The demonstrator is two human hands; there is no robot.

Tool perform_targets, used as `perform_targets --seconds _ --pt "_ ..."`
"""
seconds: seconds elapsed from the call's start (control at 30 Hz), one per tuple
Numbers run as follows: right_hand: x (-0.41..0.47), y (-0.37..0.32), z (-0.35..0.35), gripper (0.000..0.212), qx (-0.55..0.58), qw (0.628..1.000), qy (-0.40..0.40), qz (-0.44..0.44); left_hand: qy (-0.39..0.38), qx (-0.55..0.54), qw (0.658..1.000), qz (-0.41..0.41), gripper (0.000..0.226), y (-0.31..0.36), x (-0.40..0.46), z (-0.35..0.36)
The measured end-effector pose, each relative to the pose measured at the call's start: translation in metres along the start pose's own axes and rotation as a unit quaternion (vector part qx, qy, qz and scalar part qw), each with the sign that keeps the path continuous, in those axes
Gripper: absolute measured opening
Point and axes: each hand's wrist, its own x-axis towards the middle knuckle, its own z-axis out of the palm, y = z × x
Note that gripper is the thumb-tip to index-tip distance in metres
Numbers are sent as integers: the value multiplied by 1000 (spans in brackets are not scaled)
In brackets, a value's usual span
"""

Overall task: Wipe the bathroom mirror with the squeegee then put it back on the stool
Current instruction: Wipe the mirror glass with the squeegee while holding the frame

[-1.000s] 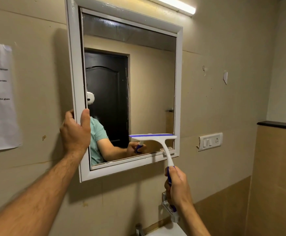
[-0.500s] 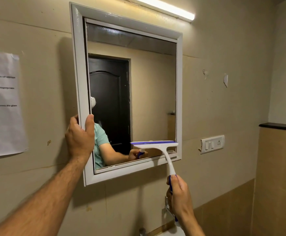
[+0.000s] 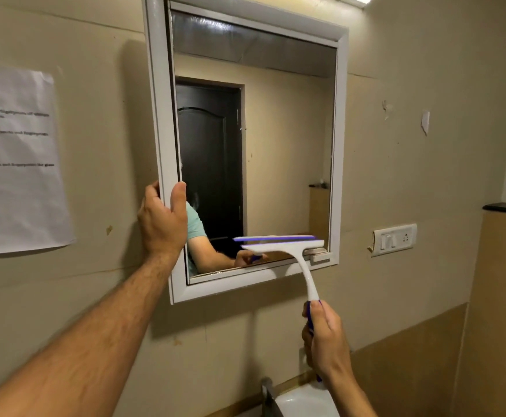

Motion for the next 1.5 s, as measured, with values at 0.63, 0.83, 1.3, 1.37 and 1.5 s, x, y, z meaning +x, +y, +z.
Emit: perform_targets --seconds 0.63,0.83,1.3,1.37,1.5 --pt "3 -22 47 29 -31 994 -8 -101 8 -13 1000 5 43 3 -3 -2" --pt "-5 -2 58 25 -61 991 -3 -117 -1 -12 1000 0 47 0 -3 -2" --pt "-7 -5 63 28 -70 990 -25 -123 -3 -20 1000 2 46 1 -4 -2" --pt "-10 5 60 27 -65 990 -36 -118 -2 -22 1000 2 47 -1 -3 -2" --pt "-21 28 51 34 -93 989 -41 -112 8 -27 1000 2 46 -1 -2 -1"
